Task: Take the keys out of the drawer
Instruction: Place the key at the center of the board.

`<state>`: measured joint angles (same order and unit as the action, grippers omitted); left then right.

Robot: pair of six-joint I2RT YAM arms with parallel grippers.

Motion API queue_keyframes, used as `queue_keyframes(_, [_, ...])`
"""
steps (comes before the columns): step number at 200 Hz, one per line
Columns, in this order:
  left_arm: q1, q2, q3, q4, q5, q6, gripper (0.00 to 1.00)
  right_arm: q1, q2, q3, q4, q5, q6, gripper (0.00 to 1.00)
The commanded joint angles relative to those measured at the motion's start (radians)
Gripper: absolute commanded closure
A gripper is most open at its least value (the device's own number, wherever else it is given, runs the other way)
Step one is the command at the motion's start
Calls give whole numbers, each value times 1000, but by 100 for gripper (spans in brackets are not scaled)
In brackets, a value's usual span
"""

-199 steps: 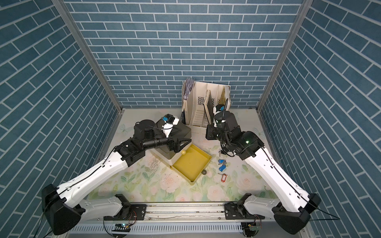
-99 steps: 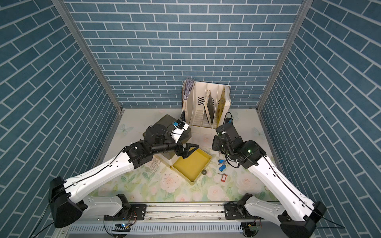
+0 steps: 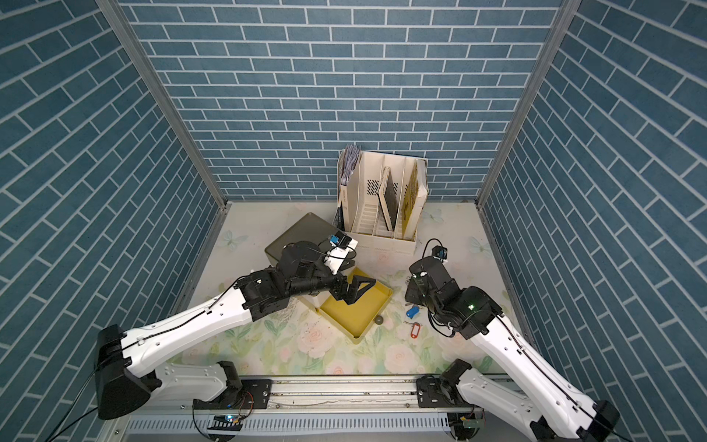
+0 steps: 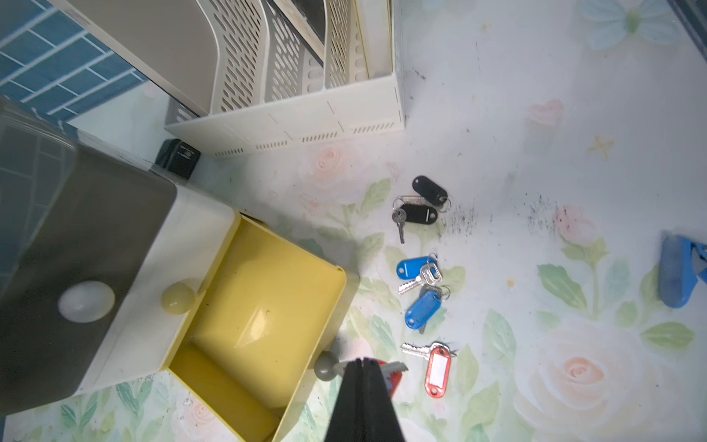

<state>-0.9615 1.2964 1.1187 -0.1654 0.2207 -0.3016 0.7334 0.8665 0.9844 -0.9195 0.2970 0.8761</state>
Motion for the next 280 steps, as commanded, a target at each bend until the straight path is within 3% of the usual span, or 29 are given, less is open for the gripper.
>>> queue_keyframes(1, [-15, 29, 21, -43, 0, -26, 0, -3, -38, -52, -11, -48, 75, 100])
queue_keyframes(122, [-112, -1, -97, -3, -76, -53, 0, -1, -168, -323, 54, -285, 207, 100])
queue_keyframes(280, [-161, 51, -99, 7, -73, -37, 0, -1, -296, -566, 139, -367, 289, 100])
